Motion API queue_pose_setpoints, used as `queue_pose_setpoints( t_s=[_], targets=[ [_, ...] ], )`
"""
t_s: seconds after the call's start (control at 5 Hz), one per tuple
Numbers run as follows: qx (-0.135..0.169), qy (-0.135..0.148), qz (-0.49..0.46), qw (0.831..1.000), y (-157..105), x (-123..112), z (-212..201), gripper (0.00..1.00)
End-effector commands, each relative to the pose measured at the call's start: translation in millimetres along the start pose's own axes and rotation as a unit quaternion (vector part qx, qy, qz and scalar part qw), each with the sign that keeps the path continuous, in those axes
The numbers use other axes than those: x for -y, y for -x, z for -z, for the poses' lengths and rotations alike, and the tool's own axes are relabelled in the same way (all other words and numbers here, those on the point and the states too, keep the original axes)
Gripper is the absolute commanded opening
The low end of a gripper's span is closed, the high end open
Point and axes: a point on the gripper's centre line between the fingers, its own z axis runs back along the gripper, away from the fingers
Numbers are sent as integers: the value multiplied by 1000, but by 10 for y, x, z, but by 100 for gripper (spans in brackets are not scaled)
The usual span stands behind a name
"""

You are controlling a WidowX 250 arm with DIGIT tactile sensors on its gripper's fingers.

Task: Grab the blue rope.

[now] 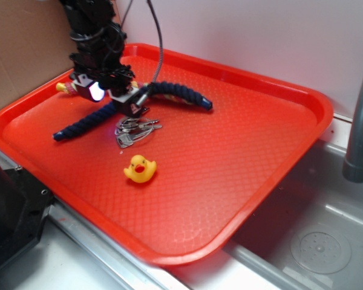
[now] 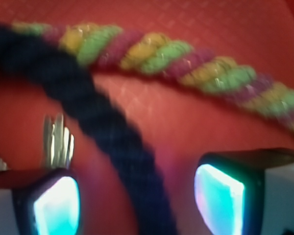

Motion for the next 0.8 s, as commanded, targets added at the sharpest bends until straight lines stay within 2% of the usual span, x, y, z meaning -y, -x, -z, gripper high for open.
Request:
queue_pose_setpoints(
  t_s=[0.0, 0.2, 0.4, 0.6],
  targets=[
    [-20, -8, 6, 1000, 83, -68, 143, 9],
    [-17, -4, 10, 1000, 131, -49, 163, 0],
    [-27, 7, 20, 999, 166, -56, 167, 0],
    [-24, 3, 23, 999, 160, -68, 149, 0]
  ],
)
